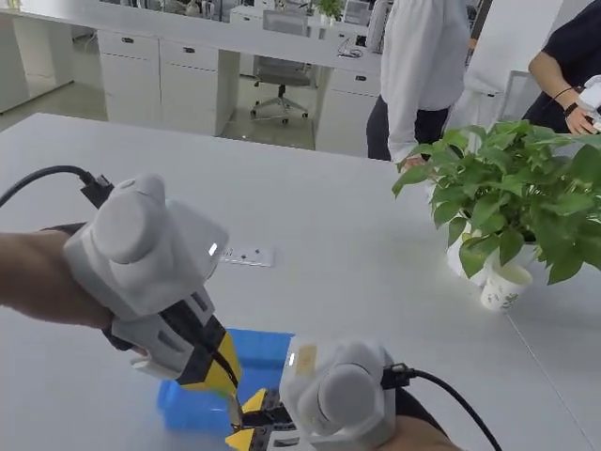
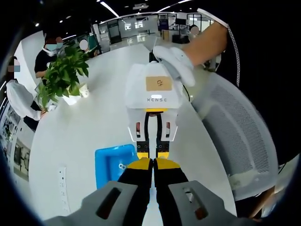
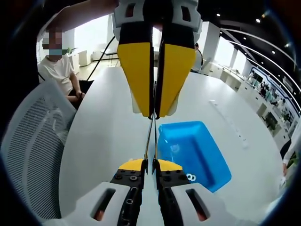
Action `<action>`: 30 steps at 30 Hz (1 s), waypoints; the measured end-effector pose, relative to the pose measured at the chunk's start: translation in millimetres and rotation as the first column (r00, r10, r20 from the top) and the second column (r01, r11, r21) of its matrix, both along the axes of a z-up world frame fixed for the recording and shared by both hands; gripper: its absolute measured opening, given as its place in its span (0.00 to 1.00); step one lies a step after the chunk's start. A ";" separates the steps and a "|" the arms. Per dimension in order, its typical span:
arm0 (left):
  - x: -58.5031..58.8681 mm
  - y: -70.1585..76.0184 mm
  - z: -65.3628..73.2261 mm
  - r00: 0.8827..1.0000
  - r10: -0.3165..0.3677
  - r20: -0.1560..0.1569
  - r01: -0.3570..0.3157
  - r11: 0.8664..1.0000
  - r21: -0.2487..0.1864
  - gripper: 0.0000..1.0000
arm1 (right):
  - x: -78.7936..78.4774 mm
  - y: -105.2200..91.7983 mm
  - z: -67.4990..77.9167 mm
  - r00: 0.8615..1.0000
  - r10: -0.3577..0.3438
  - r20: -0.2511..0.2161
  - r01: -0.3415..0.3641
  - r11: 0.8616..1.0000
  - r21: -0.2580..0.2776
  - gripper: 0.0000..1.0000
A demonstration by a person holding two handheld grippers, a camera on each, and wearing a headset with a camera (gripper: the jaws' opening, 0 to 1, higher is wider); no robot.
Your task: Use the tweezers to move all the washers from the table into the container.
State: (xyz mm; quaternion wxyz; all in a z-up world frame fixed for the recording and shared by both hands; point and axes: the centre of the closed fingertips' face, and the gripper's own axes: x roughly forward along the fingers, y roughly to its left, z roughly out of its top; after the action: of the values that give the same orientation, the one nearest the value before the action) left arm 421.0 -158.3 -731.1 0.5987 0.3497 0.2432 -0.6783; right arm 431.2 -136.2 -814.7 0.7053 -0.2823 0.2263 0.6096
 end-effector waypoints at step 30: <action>-36.1 -8.5 -36.7 0.997 -0.040 -0.072 0.040 0.999 0.010 0.05 | -42.4 -4.9 -36.2 0.998 0.032 -0.062 -0.032 0.999 -0.008 0.11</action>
State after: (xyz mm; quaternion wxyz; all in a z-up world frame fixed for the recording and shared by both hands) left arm 384.9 -166.8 -767.8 0.5739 0.3333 0.2614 -0.7009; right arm 388.8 -141.1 -850.9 0.6867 -0.2701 0.2463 0.6283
